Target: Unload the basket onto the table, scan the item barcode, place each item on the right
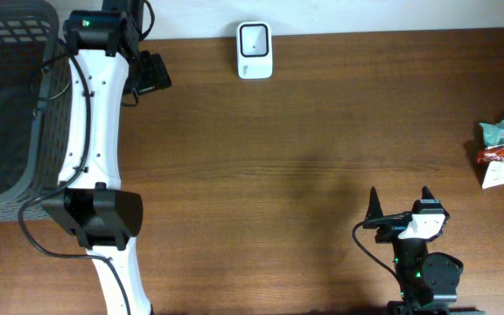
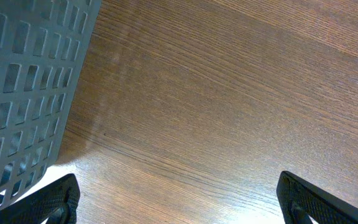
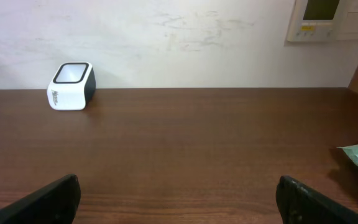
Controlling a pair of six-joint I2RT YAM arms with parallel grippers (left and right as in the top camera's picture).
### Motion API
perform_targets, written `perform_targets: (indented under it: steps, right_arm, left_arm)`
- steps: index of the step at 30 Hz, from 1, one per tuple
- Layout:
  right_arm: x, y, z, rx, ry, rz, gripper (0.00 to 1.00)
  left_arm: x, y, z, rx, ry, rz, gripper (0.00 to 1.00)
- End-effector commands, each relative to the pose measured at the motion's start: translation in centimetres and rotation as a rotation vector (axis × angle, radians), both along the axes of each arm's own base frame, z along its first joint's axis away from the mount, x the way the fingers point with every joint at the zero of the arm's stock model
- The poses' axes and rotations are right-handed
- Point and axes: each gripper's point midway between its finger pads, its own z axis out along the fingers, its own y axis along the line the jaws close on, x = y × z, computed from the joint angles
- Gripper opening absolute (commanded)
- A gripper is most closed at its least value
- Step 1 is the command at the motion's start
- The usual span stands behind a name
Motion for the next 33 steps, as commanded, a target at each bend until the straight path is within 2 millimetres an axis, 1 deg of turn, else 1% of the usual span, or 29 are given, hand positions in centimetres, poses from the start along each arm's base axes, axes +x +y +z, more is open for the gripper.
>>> perform_targets:
  steps: [1,6,9,10,11,13,15,16,17,18,19,20,21,22,23,24,25,27,30,31,33]
  right_arm:
    - [0.0,0.2,-0.2,0.012,0.002,0.009,0.99]
    - [0.0,0.2,-0.2,0.012,0.002,0.009,0.99]
    - [0.0,0.2,-0.2,0.012,0.002,0.009,0.99]
    - [0.0,0.2,-0.2,0.012,0.002,0.009,0.99]
    - [0.0,0.2,-0.2,0.012,0.002,0.009,0.99]
    - [0.0,0.2,-0.2,0.012,0.002,0.009,0.99]
    - [0.0,0.2,-0.2,0.012,0.002,0.009,0.99]
    - [0.0,0.2,-0.2,0.012,0.002,0.009,0.99]
    - [0.0,0.2,-0.2,0.012,0.002,0.009,0.99]
    - [0.0,0.2,-0.2,0.012,0.002,0.009,0.99]
    - [0.0,0.2,-0.2,0.012,0.002,0.009,0.99]
    - [0.0,0.2,-0.2,0.012,0.002,0.009,0.99]
    - [0.0,0.2,-0.2,0.012,0.002,0.009,0.99]
    - [0.0,0.2,-0.2,0.012,0.002,0.009,0.99]
    - [0.0,0.2,-0.2,0.012,0.002,0.009,0.99]
    - [0.0,0.2,-0.2,0.012,0.002,0.009,0.99]
    - [0.0,0.2,-0.2,0.012,0.002,0.009,0.99]
    - [0.0,0.2,-0.2,0.012,0.002,0.009,0.99]
    - [0.0,0.2,-0.2,0.012,0.002,0.009,0.99]
    - [0.0,0.2,-0.2,0.012,0.002,0.009,0.99]
    - [0.0,0.2,-0.2,0.012,0.002,0.009,0.99]
  left_arm:
    - [-0.1,0.0,0.6,0.012,-0.014,-0.010,0.99]
    - [-0.3,0.0,0.6,0.013,-0.006,-0.009,0.99]
    - [-2.0,0.1,0.2,0.016,0.067,-0.011,0.99]
    - [-2.5,-0.1,0.1,0.006,0.090,-0.015,0.99]
    - [-2.5,-0.8,0.2,-0.032,0.081,-0.024,0.99]
    - [-2.2,-1.1,1.0,-0.050,0.044,-0.028,0.99]
    - [-2.0,-1.3,2.9,-0.057,-0.049,-0.036,0.99]
    - [-2.1,-1.6,3.6,-0.060,-0.082,-0.043,0.99]
    - [-2.4,-2.2,4.5,-0.065,-0.139,-0.060,0.99]
    - [-2.9,-2.7,5.0,-0.069,-0.173,-0.074,0.99]
    - [-3.6,-3.3,5.5,-0.072,-0.210,-0.096,0.99]
    - [-4.6,-4.1,5.9,-0.059,-0.246,-0.168,0.99]
    - [-5.0,-4.6,6.1,-0.048,-0.264,-0.211,0.99]
    - [-6.2,-6.0,6.9,-0.005,-0.329,-0.362,0.99]
    - [-7.0,-6.7,7.4,0.020,-0.367,-0.427,0.99]
    - [-7.5,-6.9,7.7,0.054,-0.395,-0.469,0.99]
    - [-8.4,-7.2,7.9,0.105,-0.435,-0.535,0.99]
    - [-9.7,-7.0,8.0,0.132,-0.477,-0.580,0.99]
    - [-13.7,-5.0,6.9,0.139,-0.547,-0.550,0.99]
    - [-15.5,-4.4,6.4,0.130,-0.560,-0.546,0.99]
    - [-18.3,-3.6,5.5,0.133,-0.590,-0.542,0.99]
